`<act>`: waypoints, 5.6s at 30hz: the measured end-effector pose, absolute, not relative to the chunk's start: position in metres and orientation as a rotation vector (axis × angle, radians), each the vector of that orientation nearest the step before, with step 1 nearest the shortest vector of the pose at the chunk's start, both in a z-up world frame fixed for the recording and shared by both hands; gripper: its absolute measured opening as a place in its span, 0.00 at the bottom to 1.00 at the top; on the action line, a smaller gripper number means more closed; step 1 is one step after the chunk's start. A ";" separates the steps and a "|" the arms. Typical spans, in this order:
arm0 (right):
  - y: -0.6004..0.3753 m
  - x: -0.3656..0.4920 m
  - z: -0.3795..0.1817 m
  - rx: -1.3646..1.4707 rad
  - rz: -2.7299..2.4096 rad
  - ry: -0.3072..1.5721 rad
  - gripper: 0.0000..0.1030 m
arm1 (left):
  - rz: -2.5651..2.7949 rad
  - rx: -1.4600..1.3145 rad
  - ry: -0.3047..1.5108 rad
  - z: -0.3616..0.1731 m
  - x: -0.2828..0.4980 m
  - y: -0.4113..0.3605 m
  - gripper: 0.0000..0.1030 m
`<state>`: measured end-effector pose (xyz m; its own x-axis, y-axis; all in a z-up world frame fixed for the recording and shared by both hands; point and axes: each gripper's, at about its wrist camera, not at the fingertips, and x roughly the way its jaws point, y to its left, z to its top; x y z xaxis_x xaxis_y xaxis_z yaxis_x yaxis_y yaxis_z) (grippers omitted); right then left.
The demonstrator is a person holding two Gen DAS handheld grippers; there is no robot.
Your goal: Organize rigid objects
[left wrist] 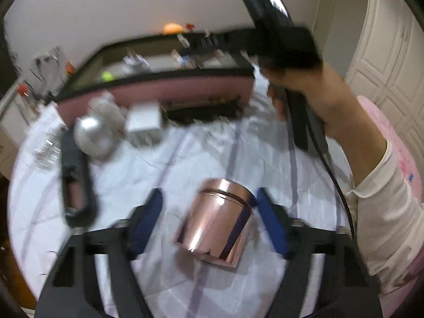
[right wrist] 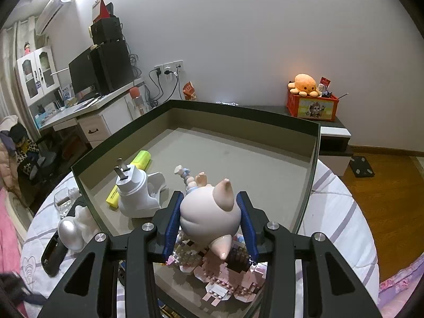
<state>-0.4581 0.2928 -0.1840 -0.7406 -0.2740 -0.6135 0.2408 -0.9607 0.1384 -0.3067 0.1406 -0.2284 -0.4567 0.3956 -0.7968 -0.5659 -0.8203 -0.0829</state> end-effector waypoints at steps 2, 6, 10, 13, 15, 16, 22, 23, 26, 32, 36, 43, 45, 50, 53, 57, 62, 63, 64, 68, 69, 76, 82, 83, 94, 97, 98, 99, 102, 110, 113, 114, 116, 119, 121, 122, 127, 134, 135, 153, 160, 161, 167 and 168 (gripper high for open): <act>0.292 -0.458 -0.184 0.963 -2.698 -0.069 0.41 | 2.272 -1.176 0.288 -0.233 -0.307 0.144 0.46; 0.293 -0.458 -0.184 0.965 -2.696 -0.074 0.41 | 2.268 -1.158 0.261 -0.228 -0.309 0.141 0.46; 0.293 -0.459 -0.186 0.962 -2.696 -0.081 0.42 | 2.287 -1.140 0.237 -0.218 -0.318 0.135 0.46; 0.295 -0.456 -0.184 0.944 -2.715 -0.095 0.52 | 2.333 -1.106 0.198 -0.199 -0.335 0.125 0.46; 0.298 -0.452 -0.179 0.918 -2.751 -0.111 0.78 | 2.368 -1.079 0.185 -0.188 -0.347 0.123 0.46; 0.301 -0.451 -0.176 0.901 -2.760 -0.125 0.79 | 2.383 -1.061 0.170 -0.180 -0.355 0.121 0.46; 0.310 -0.444 -0.169 0.852 -2.771 -0.172 0.79 | 2.486 -1.014 0.161 -0.153 -0.410 0.113 0.46; 0.312 -0.442 -0.168 0.843 -2.774 -0.178 0.79 | 2.500 -1.015 0.162 -0.151 -0.418 0.110 0.46; 0.314 -0.439 -0.167 0.825 -2.787 -0.181 0.79 | 2.543 -1.026 0.152 -0.148 -0.447 0.106 0.46; 0.313 -0.437 -0.163 0.808 -2.796 -0.153 0.79 | 2.572 -1.115 0.165 -0.157 -0.499 0.103 0.46; 0.312 -0.438 -0.163 0.807 -2.789 -0.147 0.79 | 2.552 -1.172 0.158 -0.172 -0.521 0.107 0.46; 0.305 -0.437 -0.166 0.821 -2.775 -0.116 0.79 | 2.529 -1.237 0.176 -0.194 -0.533 0.105 0.46; 0.304 -0.436 -0.167 0.830 -2.772 -0.112 0.79 | 2.533 -1.247 0.165 -0.197 -0.530 0.102 0.46; 0.303 -0.427 -0.162 0.833 -2.771 -0.117 0.79 | 2.552 -1.217 0.101 -0.187 -0.515 0.093 0.64; 0.302 -0.414 -0.153 0.817 -2.784 -0.099 0.79 | 2.584 -1.160 0.089 -0.171 -0.494 0.086 0.76; 0.304 -0.389 -0.135 0.769 -2.817 -0.088 0.80 | 2.676 -1.020 0.087 -0.139 -0.446 0.077 0.84; 0.299 -0.349 -0.107 0.677 -2.853 -0.086 0.87 | 2.779 -0.803 0.111 -0.101 -0.372 0.067 0.98; 0.296 -0.340 -0.101 0.665 -2.863 -0.073 0.90 | 2.775 -0.756 0.123 -0.093 -0.355 0.065 0.98; 0.294 -0.332 -0.096 0.649 -2.871 -0.061 0.92 | 2.780 -0.732 0.133 -0.087 -0.343 0.064 0.98; 0.283 -0.298 -0.077 0.571 -2.892 -0.028 1.00 | 2.887 -0.657 0.149 -0.067 -0.293 0.053 1.00; 0.280 -0.287 -0.073 0.549 -2.893 -0.024 1.00 | 2.918 -0.645 0.145 -0.063 -0.280 0.051 1.00; 0.260 -0.223 -0.049 0.422 -2.951 0.038 1.00 | 3.120 -0.504 0.260 -0.038 -0.201 0.046 1.00; 0.244 -0.177 -0.032 0.322 -2.974 0.063 1.00 | 3.113 -0.401 0.248 -0.023 -0.157 0.037 1.00; 0.242 -0.171 -0.030 0.313 -2.977 0.062 1.00 | 3.127 -0.389 0.237 -0.020 -0.152 0.033 1.00; 0.223 -0.144 -0.019 0.260 -2.991 0.117 1.00 | 3.155 -0.326 0.175 -0.017 -0.134 0.018 1.00; 0.222 -0.147 -0.021 0.269 -2.986 0.119 1.00 | 3.159 -0.329 0.166 -0.020 -0.137 0.017 1.00; 0.222 -0.149 -0.022 0.275 -2.982 0.116 1.00 | 3.152 -0.342 0.167 -0.022 -0.140 0.017 1.00; 0.223 -0.151 -0.024 0.285 -2.980 0.115 1.00 | 3.149 -0.360 0.168 -0.024 -0.143 0.018 1.00; 0.225 -0.160 -0.031 0.322 -2.980 0.117 1.00 | 3.135 -0.407 0.169 -0.033 -0.155 0.018 1.00; 0.238 -0.207 -0.077 0.551 -2.953 0.065 1.00 | 3.006 -0.719 0.164 -0.091 -0.214 0.021 1.00; 0.242 -0.228 -0.100 0.657 -2.937 0.055 1.00 | 2.929 -0.871 0.130 -0.123 -0.243 0.022 1.00; 0.243 -0.235 -0.109 0.692 -2.930 0.048 1.00 | 2.905 -0.925 0.105 -0.135 -0.254 0.022 1.00; 0.246 -0.247 -0.123 0.750 -2.913 0.033 1.00 | 2.876 -0.989 0.081 -0.151 -0.268 0.023 1.00; 0.250 -0.265 -0.141 0.824 -2.892 0.019 1.00 | 2.868 -1.071 0.082 -0.173 -0.291 0.029 1.00; 0.253 -0.276 -0.151 0.864 -2.883 0.012 1.00 | 2.860 -1.128 0.084 -0.185 -0.305 0.033 1.00; 0.254 -0.279 -0.155 0.878 -2.878 0.008 1.00 | 2.864 -1.163 0.097 -0.193 -0.314 0.036 1.00; 0.260 -0.301 -0.173 0.951 -2.849 -0.009 1.00 | 2.821 -1.273 0.105 -0.219 -0.342 0.041 0.88; 0.265 -0.320 -0.191 1.026 -2.811 -0.027 1.00 | 2.734 -1.336 0.108 -0.240 -0.358 0.052 0.50; 0.267 -0.322 -0.193 1.036 -2.802 -0.039 1.00 | 2.725 -1.329 0.105 -0.240 -0.358 0.052 0.48; 0.263 -0.365 -0.223 1.173 -2.627 -0.193 1.00 | 2.651 -1.324 0.175 -0.233 -0.313 0.025 0.48; 0.256 -0.376 -0.228 1.184 -2.544 -0.201 1.00 | 2.638 -1.322 0.117 -0.233 -0.316 0.018 0.56; 0.254 -0.376 -0.228 1.185 -2.533 -0.194 0.96 | 2.638 -1.324 0.109 -0.233 -0.317 0.018 0.57; 0.240 -0.364 -0.225 1.186 -2.452 -0.107 0.55 | 2.634 -1.319 0.090 -0.233 -0.323 0.020 0.65; 0.238 -0.362 -0.224 1.183 -2.449 -0.090 0.54 | 2.632 -1.316 0.086 -0.232 -0.324 0.021 0.65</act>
